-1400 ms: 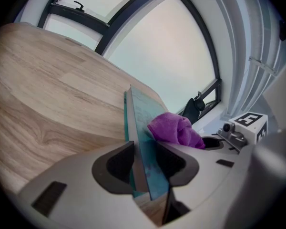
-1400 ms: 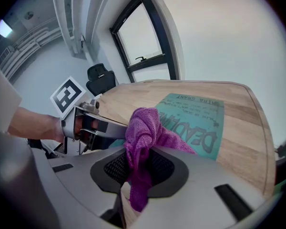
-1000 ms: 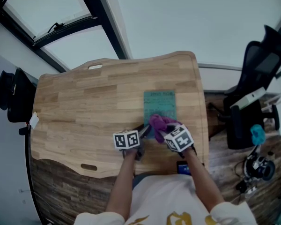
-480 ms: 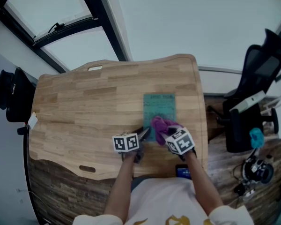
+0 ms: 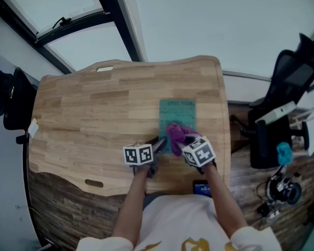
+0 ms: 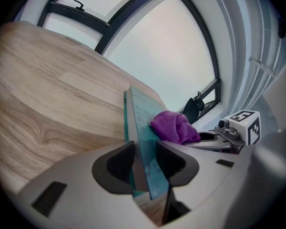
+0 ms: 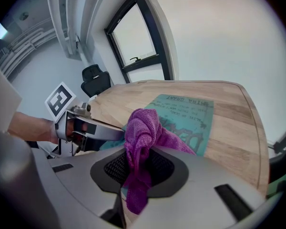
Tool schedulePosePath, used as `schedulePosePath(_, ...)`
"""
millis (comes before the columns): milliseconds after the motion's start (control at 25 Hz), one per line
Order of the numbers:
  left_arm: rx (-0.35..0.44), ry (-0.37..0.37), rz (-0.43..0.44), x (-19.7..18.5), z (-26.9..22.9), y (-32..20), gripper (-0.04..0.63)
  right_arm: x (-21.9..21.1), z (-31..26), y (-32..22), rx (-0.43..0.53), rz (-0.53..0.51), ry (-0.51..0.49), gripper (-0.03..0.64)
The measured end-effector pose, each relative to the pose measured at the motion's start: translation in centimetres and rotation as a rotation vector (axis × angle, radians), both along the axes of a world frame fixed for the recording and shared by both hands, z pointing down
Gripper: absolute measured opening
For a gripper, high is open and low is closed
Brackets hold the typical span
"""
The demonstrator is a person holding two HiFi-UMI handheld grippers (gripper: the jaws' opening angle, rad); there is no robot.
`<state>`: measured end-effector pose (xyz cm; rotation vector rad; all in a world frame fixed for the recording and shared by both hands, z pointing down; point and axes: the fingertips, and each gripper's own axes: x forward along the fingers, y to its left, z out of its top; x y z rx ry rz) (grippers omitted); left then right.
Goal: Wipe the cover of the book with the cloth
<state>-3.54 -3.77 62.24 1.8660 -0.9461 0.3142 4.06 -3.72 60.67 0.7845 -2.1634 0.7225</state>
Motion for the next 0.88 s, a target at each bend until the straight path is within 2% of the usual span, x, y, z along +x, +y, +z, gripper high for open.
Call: schedulePosePath(880,-0.009,0.006,0.018,0.3,-0.3,0.1,0.146,-0.6,0.0,-5.2,0.012,-0.030,0.025,0.074)
